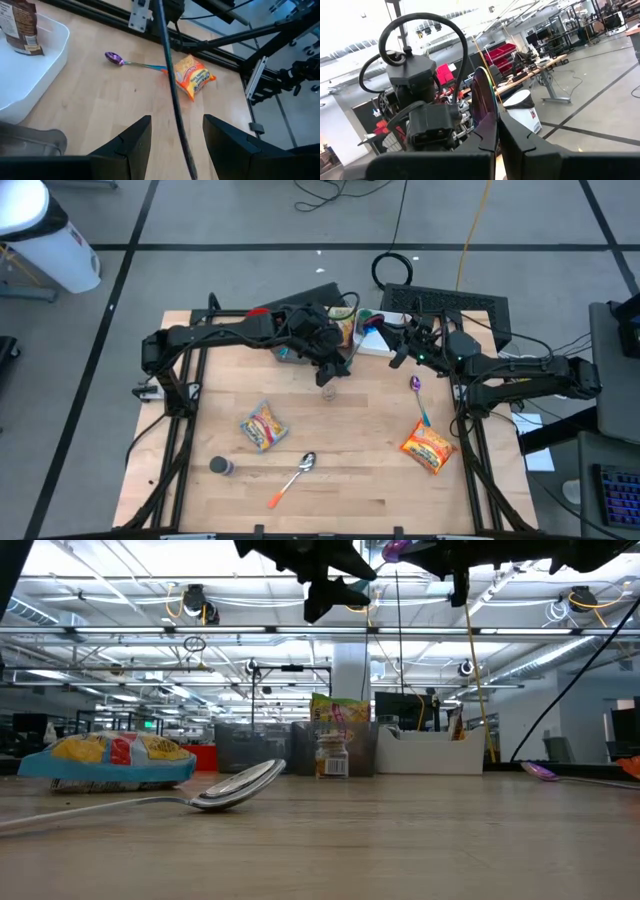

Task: Pick & Place Food Item
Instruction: Put the bottom purple and blue spoon into the left black bin

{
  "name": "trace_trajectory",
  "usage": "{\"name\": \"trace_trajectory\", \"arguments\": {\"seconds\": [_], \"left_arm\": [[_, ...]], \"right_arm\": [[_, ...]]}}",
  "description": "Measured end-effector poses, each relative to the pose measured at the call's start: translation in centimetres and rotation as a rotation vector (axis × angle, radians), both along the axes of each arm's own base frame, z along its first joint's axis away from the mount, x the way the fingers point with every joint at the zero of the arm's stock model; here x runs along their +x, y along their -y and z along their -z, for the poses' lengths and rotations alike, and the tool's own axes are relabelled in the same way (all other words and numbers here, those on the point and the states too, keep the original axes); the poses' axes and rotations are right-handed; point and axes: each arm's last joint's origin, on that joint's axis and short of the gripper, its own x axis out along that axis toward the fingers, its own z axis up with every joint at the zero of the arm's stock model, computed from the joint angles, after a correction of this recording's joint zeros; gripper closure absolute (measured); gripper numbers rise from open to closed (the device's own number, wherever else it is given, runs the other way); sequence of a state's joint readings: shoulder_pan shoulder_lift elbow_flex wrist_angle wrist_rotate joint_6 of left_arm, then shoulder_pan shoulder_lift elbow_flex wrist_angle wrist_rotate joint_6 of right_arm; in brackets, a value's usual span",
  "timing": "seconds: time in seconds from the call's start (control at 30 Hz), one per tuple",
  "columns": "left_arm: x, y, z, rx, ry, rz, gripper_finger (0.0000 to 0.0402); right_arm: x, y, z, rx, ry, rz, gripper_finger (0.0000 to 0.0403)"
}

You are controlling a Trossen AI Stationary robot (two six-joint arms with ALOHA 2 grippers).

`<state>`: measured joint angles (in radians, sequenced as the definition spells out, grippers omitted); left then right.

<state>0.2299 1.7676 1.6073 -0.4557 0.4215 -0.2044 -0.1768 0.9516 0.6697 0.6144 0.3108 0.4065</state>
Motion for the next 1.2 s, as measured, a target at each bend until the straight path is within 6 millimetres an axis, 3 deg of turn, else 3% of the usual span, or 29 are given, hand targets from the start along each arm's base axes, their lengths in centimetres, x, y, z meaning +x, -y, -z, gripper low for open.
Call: {"name": "trace_trajectory", "arguments": {"seconds": [0.27,0.67,0.97,1.2], "left_arm": [[-0.07,-0.28,0.06,-0.006,-0.013,-0.033,0.0234],[-0.15,-0.53,0.10,0.004,-0.017,-0.042,0.0389],[-0.27,-0.81,0.17,0.010,-0.022,-0.036,0.0393],[-0.28,-0.83,0.17,0.027,-0.017,-0.022,0.0394]], "right_arm": [[0.01,0.00,0.05,0.001,-0.006,0.000,0.0402],[0.01,0.00,0.03,-0.006,-0.006,0.002,0.0402],[0.02,0.00,0.05,-0.008,-0.010,0.002,0.0401],[0.02,-0.03,0.04,0.015,0.003,-0.013,0.0360]]}}
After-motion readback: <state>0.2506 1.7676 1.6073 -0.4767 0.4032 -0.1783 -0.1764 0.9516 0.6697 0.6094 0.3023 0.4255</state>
